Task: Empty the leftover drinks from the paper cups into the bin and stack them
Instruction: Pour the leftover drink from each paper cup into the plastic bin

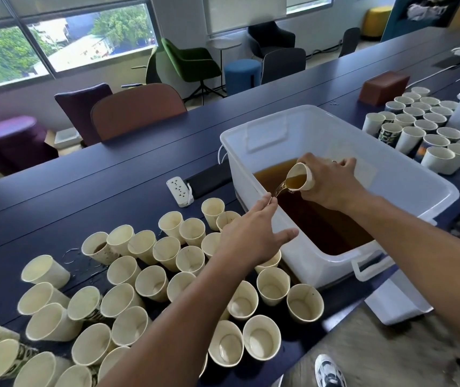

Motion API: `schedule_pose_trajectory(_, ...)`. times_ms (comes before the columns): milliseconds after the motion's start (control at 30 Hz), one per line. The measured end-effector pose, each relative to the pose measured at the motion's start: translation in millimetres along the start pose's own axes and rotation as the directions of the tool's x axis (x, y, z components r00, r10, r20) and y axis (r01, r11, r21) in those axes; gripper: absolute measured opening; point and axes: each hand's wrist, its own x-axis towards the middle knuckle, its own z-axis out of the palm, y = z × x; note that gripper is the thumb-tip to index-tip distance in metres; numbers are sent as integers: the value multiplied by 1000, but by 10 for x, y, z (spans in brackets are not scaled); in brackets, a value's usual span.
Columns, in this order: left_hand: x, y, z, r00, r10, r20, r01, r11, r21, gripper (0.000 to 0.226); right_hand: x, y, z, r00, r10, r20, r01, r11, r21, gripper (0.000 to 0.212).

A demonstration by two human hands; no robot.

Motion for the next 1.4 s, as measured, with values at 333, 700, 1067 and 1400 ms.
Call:
schedule_pose_trajectory(333, 7, 0, -21, 1000, -6, 14, 6, 999, -36, 79, -2, -14, -71, 997, -61, -52, 53, 987, -150, 49)
schedule_pose_trajectory(700, -25, 15, -40, 1000, -11, 27, 13, 998, -64, 77, -42, -105, -124, 983, -169, -73, 141, 946, -291, 61)
schedule_pose_trajectory(1067, -59, 27, -71, 1000, -6, 28, 8, 997, -72, 76, 5, -163, -188, 980, -160, -122, 119, 949, -293, 58)
schedule_pose_trajectory(1400, -50, 17, -69, 1000, 0, 17, 1, 996, -86, 76, 4, -172, -168, 995, -96, -32, 81, 943, -323, 61)
